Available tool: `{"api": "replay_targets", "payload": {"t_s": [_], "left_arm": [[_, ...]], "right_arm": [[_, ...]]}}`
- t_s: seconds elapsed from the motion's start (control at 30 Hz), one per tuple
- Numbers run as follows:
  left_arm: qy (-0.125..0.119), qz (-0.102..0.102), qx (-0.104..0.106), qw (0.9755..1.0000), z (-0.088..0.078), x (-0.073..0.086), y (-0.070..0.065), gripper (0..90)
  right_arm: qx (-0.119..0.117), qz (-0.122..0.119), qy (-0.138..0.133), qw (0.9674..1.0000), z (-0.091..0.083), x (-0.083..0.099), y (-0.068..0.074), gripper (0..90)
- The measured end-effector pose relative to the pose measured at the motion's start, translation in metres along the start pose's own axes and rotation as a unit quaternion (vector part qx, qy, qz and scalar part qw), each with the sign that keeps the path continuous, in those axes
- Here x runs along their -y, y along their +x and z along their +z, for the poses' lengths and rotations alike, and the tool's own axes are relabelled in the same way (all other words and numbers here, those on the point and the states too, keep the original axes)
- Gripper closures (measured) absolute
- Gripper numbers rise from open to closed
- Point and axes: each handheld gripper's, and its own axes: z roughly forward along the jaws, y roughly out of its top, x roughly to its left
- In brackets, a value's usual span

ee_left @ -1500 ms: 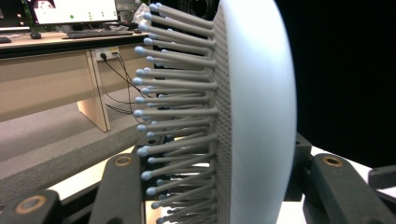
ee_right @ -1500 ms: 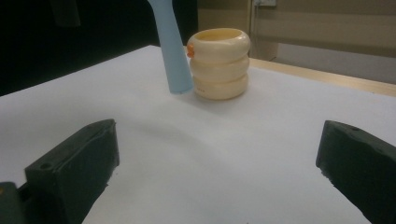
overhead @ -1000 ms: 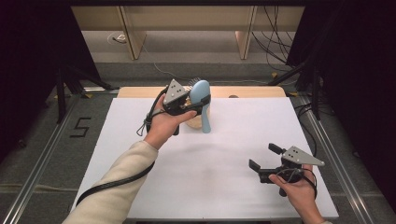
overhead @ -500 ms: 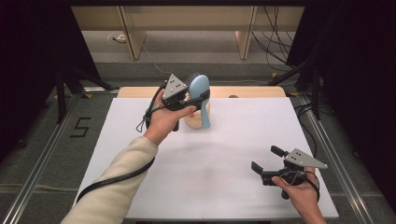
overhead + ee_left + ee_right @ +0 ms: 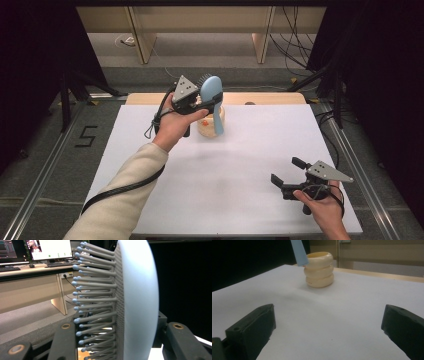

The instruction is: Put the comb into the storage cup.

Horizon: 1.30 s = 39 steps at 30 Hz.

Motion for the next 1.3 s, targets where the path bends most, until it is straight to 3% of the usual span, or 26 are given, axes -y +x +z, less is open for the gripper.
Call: {"api": "replay_targets", "payload": {"t_s": [1.3], "left_arm": [[-0.006, 0.003, -0.007, 1.0, 0.008, -0.015, 0.008, 49.1]], "right_arm": [[0.0, 0.005, 0.0, 1.0, -0.006, 0.005, -0.002, 0.5]]}}
